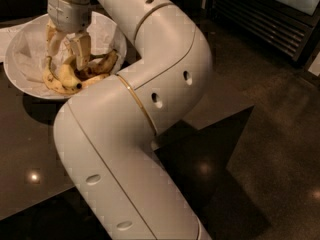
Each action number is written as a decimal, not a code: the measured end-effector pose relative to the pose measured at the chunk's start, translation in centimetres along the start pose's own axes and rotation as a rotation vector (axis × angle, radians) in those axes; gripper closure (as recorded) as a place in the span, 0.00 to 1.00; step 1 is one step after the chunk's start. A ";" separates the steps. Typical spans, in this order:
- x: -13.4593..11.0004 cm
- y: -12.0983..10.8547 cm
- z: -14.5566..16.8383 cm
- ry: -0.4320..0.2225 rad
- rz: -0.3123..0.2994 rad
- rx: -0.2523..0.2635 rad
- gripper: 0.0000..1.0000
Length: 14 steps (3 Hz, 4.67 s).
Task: Pick banana from white bowl
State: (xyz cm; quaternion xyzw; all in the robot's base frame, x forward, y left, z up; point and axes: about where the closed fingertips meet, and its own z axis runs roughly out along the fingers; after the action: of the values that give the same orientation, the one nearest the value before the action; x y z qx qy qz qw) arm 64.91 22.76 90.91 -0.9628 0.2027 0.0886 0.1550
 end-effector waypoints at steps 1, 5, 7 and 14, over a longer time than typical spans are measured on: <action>-0.1 0.1 0.4 -0.010 0.003 -0.007 0.41; -0.6 0.5 2.5 -0.053 0.006 -0.051 0.41; -0.5 2.1 2.0 -0.081 0.048 -0.046 0.57; -1.7 -1.9 -3.8 0.040 0.030 0.102 1.00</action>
Offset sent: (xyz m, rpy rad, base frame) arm -0.0551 -0.0507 0.0005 -0.2036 0.2435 0.1014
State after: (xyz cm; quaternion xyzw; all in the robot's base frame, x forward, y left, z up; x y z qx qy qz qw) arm 64.60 23.70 95.38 -0.9521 0.2244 0.0614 0.1986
